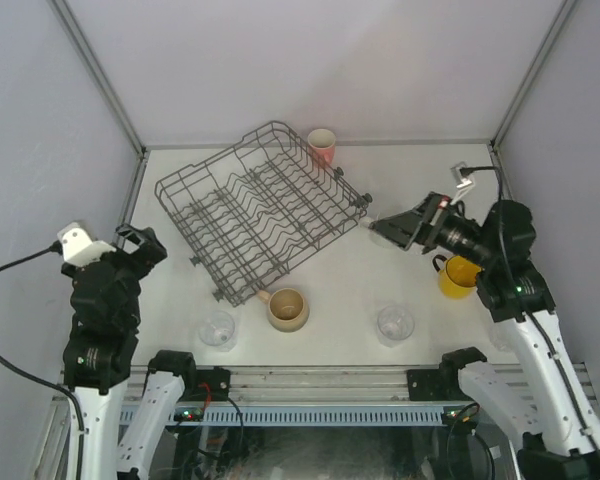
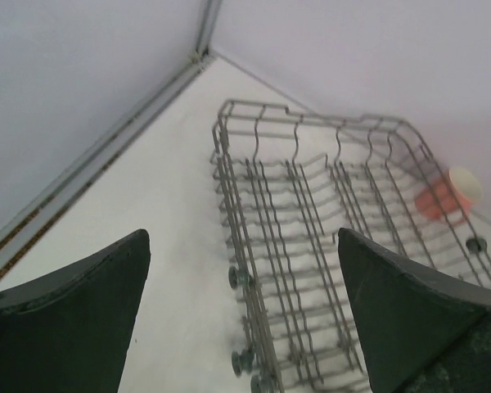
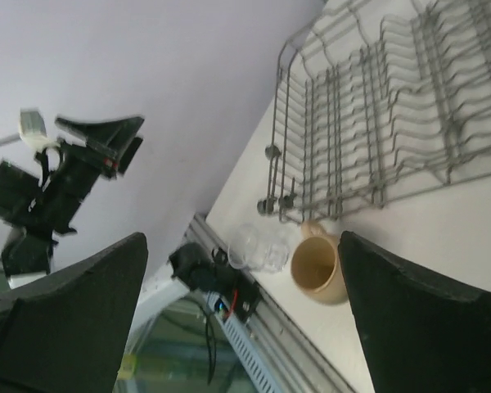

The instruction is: Load the cups into the dish rack

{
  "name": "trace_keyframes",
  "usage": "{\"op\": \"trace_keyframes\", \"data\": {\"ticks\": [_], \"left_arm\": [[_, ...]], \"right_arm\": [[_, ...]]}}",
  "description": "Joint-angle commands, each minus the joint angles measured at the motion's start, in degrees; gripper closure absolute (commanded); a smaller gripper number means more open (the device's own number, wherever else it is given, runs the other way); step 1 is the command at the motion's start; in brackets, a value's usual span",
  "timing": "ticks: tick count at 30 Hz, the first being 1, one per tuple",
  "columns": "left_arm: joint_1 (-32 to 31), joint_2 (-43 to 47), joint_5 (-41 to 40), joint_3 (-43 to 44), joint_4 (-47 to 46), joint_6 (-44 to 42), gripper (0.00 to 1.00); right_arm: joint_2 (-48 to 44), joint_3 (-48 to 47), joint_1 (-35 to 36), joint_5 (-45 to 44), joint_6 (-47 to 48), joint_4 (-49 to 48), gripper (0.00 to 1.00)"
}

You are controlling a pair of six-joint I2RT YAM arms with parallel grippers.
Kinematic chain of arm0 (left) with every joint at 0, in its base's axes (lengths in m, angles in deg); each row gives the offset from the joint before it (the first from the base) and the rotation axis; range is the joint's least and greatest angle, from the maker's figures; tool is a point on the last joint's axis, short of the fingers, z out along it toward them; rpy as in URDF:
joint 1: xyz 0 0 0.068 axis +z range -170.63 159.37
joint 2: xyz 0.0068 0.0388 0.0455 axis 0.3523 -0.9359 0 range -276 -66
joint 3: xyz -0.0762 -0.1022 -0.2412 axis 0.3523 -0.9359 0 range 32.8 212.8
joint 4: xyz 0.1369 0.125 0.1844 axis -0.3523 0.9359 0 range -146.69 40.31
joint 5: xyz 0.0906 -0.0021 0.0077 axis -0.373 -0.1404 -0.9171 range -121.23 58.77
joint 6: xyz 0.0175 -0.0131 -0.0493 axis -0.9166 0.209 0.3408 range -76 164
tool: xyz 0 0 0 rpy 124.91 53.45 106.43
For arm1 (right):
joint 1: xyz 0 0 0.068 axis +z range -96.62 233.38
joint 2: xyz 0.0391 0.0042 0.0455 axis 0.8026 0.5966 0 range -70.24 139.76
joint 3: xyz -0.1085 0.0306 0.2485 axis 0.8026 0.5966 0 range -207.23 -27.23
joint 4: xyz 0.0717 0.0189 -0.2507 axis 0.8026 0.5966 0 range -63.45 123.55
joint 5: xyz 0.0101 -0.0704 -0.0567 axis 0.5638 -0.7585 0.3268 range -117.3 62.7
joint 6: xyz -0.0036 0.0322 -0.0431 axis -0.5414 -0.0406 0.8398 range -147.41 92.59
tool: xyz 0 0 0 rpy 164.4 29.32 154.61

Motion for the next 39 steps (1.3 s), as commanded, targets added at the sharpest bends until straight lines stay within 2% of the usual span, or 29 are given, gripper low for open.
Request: {"op": "trace_keyframes", "data": {"ticks": [1, 5, 9, 13, 18, 21, 23, 26, 28, 33, 39], "left_arm": [[0.30, -2.36, 11.06, 4.05, 9.49, 0.20, 0.00], [0.31, -3.75, 12.62, 6.07, 15.47, 2.12, 0.00], [0.34, -9.20, 18.56, 10.56, 20.92, 2.37, 0.00], [0.33, -6.57, 22.20, 10.56, 18.72, 4.11, 0.00], [0.29, -7.23, 29.98, 11.91, 19.71, 4.29, 0.00], [0.31, -7.21, 32.04, 12.77, 20.03, 4.16, 0.00], [0.31, -6.00, 32.79, 13.07, 18.62, 4.33, 0.00], [0.29, -3.81, 29.14, 12.69, 18.30, 8.64, 0.00], [0.26, -3.79, 31.04, 12.77, 17.92, 7.72, 0.00], [0.32, -9.47, 34.94, 13.45, 21.85, 5.90, 0.00], [0.28, -10.55, 35.27, 13.37, 23.60, 6.25, 0.00]], "right_arm": [[2.67, -5.30, 14.23, -15.32, 6.63, 12.00, 0.01], [5.72, -5.43, 30.73, -37.03, 4.77, 18.39, 0.08], [12.61, -4.97, 41.30, -47.90, 0.00, 22.46, 0.22], [19.67, -5.50, 47.61, -55.32, -5.77, 23.07, 0.30], [28.50, -6.19, 50.57, -57.52, -10.18, 22.68, 0.34], [32.51, -6.41, 51.20, -56.99, -11.53, 21.11, 0.37], [34.93, -6.49, 51.30, -55.80, -12.18, 19.99, 0.37], [38.37, -7.11, 51.59, -53.89, -12.66, 18.27, 0.38], [41.24, -8.27, 51.85, -52.76, -12.60, 17.75, 0.38], [45.70, -11.76, 52.35, -51.60, -12.13, 17.82, 0.39], [50.73, -14.38, 52.86, -50.52, -12.53, 18.54, 0.41]]}}
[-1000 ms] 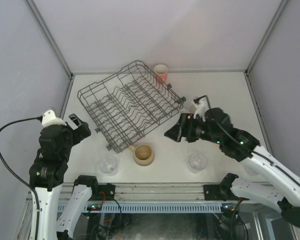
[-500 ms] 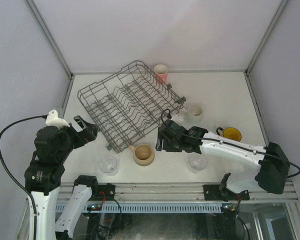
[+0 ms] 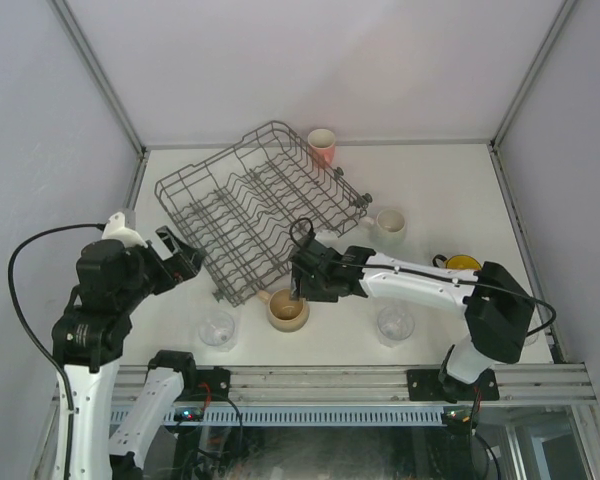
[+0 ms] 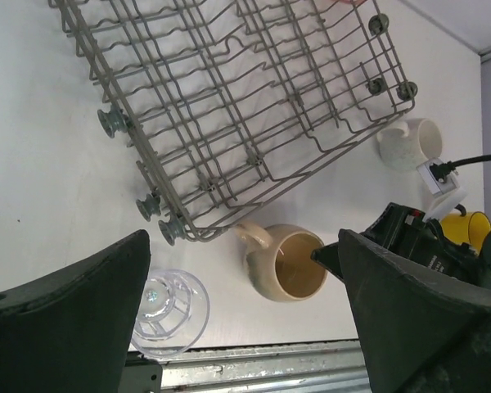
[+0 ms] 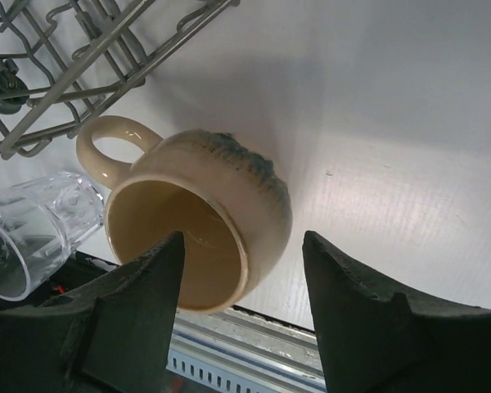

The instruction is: Load the cups into the dish rack

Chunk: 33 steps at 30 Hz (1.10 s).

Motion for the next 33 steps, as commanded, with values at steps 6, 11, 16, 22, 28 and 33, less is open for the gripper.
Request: {"op": "trace_keyframes", "data": {"ticks": [6, 11, 16, 22, 28, 33], "left_arm": [[0.34, -3.54, 2.64, 5.87, 3.51, -0.37, 0.00], [0.30, -4.85, 2.86, 8.43, 4.51, -0.10, 0.00], [0.29, -5.78, 3.43, 9.37, 6.46, 0.03, 0.00], [0.33, -6.05, 9.57, 7.34, 4.78, 4.75, 0.01], [0.27, -5.28, 24.17, 2.66, -1.03, 15.49, 0.05], [0.21, -4.49, 34.84, -0.17, -6.38, 25.32, 0.06]], "right_arm": [[7.05, -4.53, 2.22, 0.85, -1.73, 0.42, 0.46], [9.47, -4.53, 3.23, -0.64, -1.75, 1.25, 0.58], [9.78, -4.53, 4.09, -3.11, -1.01, 3.02, 0.88], [4.05, -4.31, 4.82, -7.22, 3.01, 4.73, 1.00], [-10.80, -2.87, 5.84, -12.05, 9.08, 4.66, 1.00], [-24.31, -1.66, 5.76, -18.07, 18.29, 1.17, 1.00]]}}
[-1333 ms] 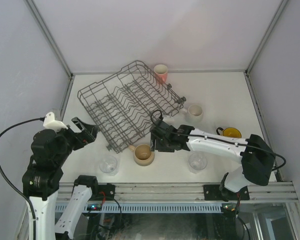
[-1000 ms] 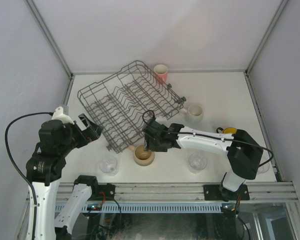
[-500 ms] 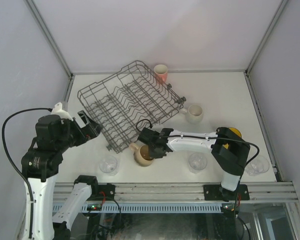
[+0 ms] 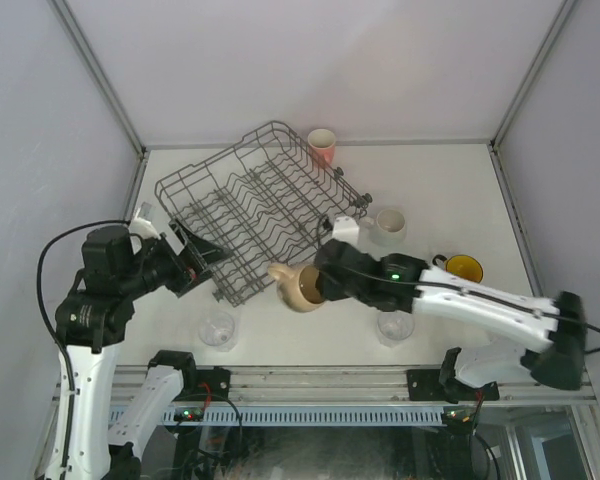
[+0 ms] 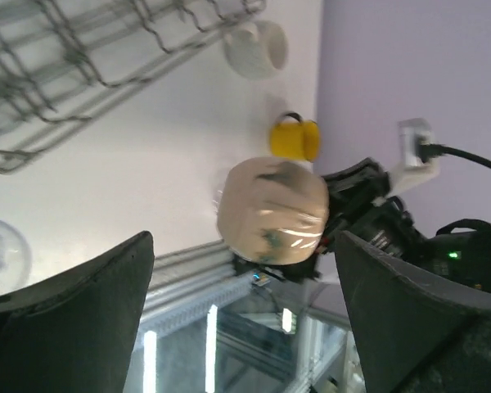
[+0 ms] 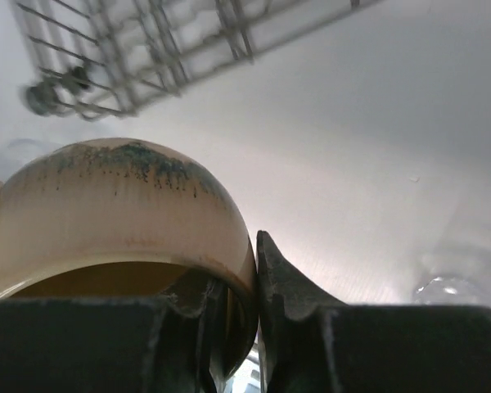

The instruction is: Load the cups into the dish rack

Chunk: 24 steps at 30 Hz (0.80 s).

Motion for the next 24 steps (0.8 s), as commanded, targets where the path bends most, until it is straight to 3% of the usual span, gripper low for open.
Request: {"op": "trace_keyframes", "data": {"ticks": [1, 6, 9, 14, 19, 24], "left_arm": [[0.17, 1.31, 14.66, -3.33, -9.61, 12.83, 0.07], [-1.50, 1.79, 22.94, -4.67, -14.76, 21.73, 0.08], [-5.86, 2.29, 24.26, -5.92, -21.98, 29.86, 0.07], [-18.01, 1.99, 20.11, -8.81, -35.81, 44.21, 0.04], [-31.28, 0.57, 13.81, -9.78, -39.84, 48.18, 0.03], [-33.98, -0.73, 12.77, -10.87, -43.80, 50.86, 0.03]], "right_arm": [[-13.83, -0.17, 0.38, -8.78, 11.02, -8.06, 1.00], [-25.78, 5.77, 0.22, -11.42, 27.73, -22.54, 1.00], [-30.59, 10.22, 0.07, -11.46, 37.33, -33.31, 1.00], [-32.52, 14.32, -0.04, -9.19, 51.69, -47.35, 1.00], [-31.01, 15.86, 0.14, -7.85, 62.43, -58.76, 1.00], [-30.54, 16.30, 0.14, -3.05, 66.77, -64.30, 1.00]]}}
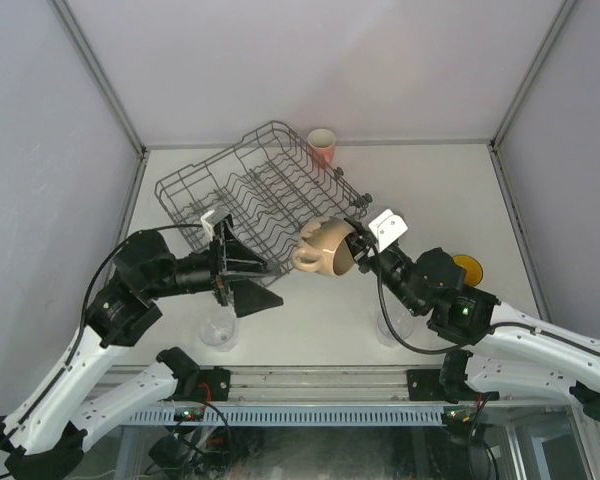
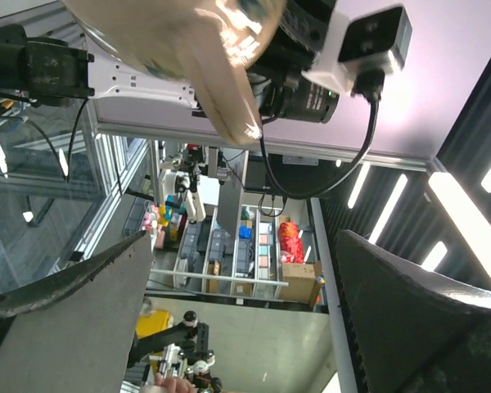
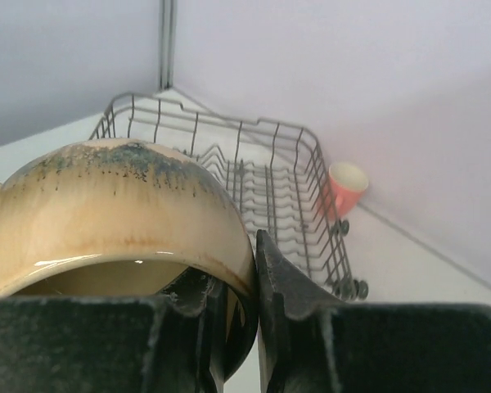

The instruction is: Load the cups into the dish rack

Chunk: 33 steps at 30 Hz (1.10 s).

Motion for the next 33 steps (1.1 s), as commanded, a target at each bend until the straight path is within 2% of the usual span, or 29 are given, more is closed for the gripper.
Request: {"op": "trace_keyframes", "data": {"ticks": [1, 6, 15, 23, 27, 33], "left_arm": [[-1.22, -1.30, -2.50, -1.56, -7.53, 4.61, 0.03], [-1.80, -3.01, -2.57, -2.01, -9.98, 5.56, 0.07], [-3.83, -8.08, -3.27, 2.18, -12.06, 5.90, 0.16], [-5.94, -10.47, -3.82, 5.09, -11.93, 5.65, 0.23], [-5.95, -10.38, -4.38, 5.45, -12.97, 6.32, 0.30], [-5.95, -9.78, -5.40, 4.75, -16.10, 7.71, 0.50]], "right_arm": [[-1.37, -1.39, 0.20, 4.92, 6.31, -18.28, 1.00], [-2.26, -0.16, 1.18, 7.18, 6.98, -20.41, 1.00], [-0.25, 2.11, 7.10, 1.39, 14.15, -25.72, 1.00], [2.55, 2.22, 7.10, 0.42, 15.08, -27.79, 1.00], [2.31, 3.45, 6.81, 0.85, 14.94, -28.52, 1.00], [0.35, 5.50, 6.03, 0.70, 13.87, -27.48, 1.00]]}}
